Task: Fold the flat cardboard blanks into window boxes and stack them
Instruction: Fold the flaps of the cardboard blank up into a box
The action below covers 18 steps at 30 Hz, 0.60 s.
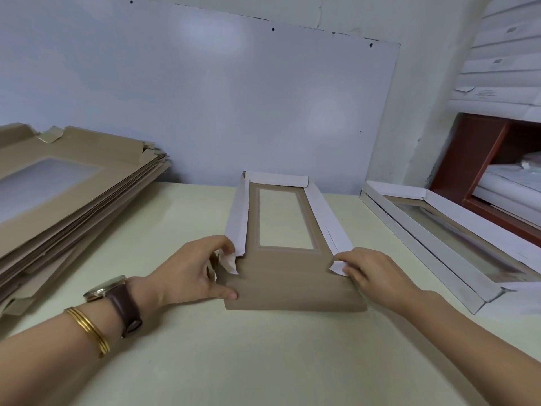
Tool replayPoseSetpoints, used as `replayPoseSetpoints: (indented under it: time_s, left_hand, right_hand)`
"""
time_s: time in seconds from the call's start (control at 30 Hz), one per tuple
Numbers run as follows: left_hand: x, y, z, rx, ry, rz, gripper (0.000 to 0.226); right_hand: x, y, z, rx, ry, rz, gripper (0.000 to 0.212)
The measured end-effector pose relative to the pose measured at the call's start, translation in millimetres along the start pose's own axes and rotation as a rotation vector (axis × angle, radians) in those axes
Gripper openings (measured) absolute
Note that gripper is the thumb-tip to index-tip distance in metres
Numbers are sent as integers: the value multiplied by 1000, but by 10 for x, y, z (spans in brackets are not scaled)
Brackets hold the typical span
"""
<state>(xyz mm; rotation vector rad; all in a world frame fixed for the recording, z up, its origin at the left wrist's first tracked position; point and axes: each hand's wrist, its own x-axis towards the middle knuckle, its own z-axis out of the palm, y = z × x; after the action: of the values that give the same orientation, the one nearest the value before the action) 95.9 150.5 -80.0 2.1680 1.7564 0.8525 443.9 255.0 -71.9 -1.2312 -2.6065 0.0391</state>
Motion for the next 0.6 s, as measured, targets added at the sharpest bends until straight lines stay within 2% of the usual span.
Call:
replayPoseSetpoints:
  time_s: [0.17,0.37,0.6]
  left_hand:
    - [15,16,-67,-134,-93,-25,40]
    - [51,12,-125,-150,-188,-70,41]
    - [185,-44,-172,-98,-201,-94,26]
  right_hand:
    - [-3,10,-3,-9,-7,-5,27]
    - [-11,-24,31,-35,0,-26,27]
    - [-30,-26,95,-52,33,-17,27]
